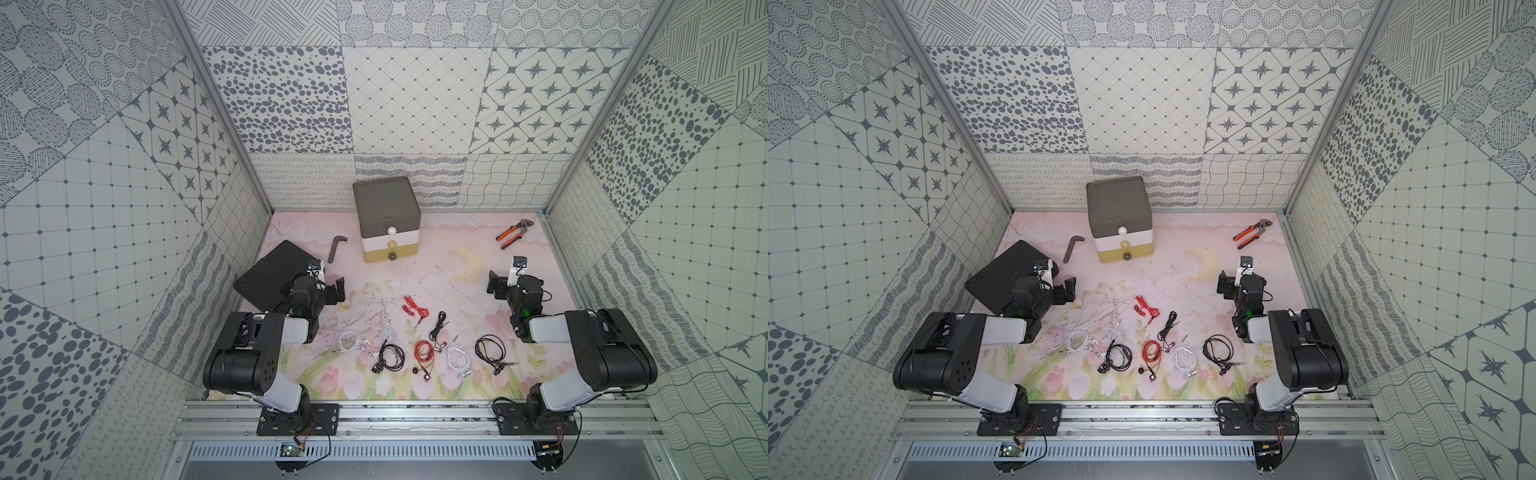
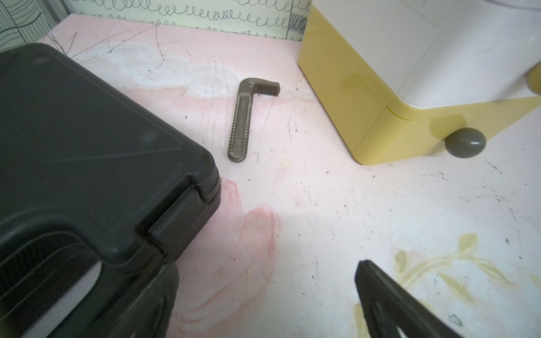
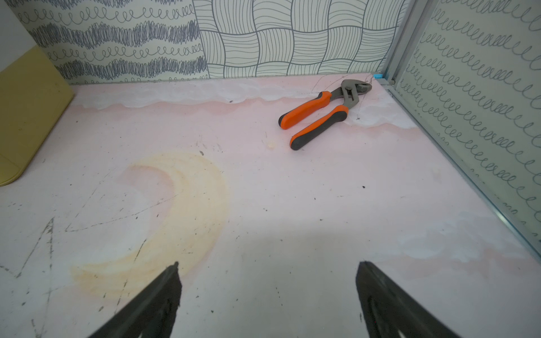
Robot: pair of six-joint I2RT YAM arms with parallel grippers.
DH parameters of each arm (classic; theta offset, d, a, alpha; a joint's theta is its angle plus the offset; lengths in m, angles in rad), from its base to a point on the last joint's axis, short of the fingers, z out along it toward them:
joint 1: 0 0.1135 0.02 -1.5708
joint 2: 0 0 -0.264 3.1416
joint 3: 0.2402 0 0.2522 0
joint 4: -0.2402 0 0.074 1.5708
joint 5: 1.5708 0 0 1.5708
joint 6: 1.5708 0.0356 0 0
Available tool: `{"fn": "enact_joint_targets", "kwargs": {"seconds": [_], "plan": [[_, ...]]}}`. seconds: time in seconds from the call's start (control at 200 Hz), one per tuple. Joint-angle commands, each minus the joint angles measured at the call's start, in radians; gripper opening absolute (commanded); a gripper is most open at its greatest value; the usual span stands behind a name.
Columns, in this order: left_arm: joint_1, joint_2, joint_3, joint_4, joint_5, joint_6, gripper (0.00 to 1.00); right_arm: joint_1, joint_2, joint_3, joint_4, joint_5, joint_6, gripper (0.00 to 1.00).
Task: Place the wired earphones into the drawer by color
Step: Open the drawer in the storage box.
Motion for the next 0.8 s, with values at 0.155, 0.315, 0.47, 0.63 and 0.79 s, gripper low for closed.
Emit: {"fn": "enact_joint_targets", "kwargs": {"seconds": [0.155, 0.315, 0.47, 0.63, 0.79], "plan": [[-0.002, 0.003, 0.008, 0.027, 0.017, 0.022, 0.99, -0.004, -0.011, 0.021, 0.028, -0.006, -0.003, 0.97], [-0.006, -0.016, 0.000, 0.029, -0.086, -0.015, 0.99, -0.004, -0.020, 0.026, 0.014, -0.037, -0.012, 0.97], [-0.007, -0.170, -0.017, -0.080, -0.111, -0.034, 0.99, -0.004, -0.155, 0.024, -0.085, -0.014, -0.008, 0.97], [-0.006, -0.415, -0.006, -0.305, -0.141, -0.185, 0.99, -0.003, -0.361, 0.118, -0.417, -0.046, 0.120, 0.97], [-0.004, -0.590, 0.061, -0.543, -0.062, -0.324, 0.99, 0.004, -0.479, 0.215, -0.635, -0.155, 0.242, 0.97]]}}
